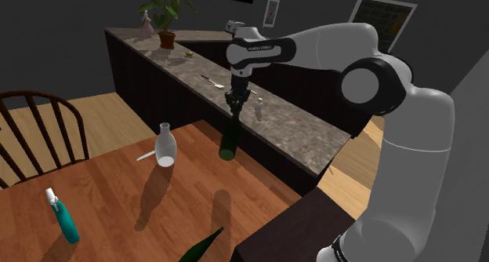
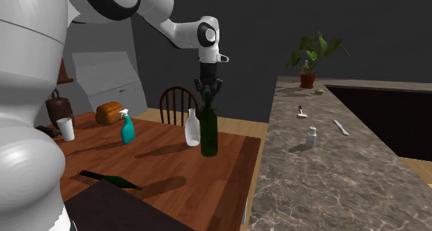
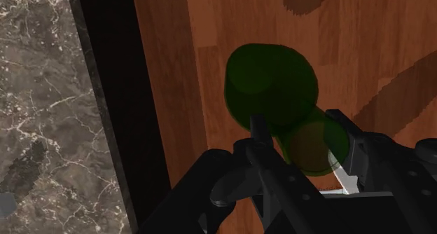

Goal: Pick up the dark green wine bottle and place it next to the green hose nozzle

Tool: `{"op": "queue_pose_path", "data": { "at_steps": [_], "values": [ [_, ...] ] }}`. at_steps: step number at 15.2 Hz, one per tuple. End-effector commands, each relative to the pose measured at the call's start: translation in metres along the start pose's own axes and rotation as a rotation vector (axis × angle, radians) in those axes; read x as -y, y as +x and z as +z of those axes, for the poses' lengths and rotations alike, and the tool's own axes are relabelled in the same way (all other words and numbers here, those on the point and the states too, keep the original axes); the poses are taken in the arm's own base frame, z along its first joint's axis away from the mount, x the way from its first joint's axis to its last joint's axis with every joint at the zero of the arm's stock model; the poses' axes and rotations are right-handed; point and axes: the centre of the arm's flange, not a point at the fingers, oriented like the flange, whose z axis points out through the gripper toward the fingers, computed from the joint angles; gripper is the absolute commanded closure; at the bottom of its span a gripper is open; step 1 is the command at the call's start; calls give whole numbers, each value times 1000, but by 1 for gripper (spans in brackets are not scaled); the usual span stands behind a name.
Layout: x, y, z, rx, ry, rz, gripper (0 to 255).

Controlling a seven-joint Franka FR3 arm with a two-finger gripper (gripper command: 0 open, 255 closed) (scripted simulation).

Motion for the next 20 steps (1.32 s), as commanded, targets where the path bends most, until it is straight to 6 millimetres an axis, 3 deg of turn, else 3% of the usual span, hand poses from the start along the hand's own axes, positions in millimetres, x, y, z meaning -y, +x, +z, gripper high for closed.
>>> {"op": "queue_pose_path", "data": {
  "at_steps": [1, 20],
  "values": [
    [12, -10, -14, 0, 0, 0, 255],
    [171, -127, -168, 0, 0, 0, 255]
  ]
}}
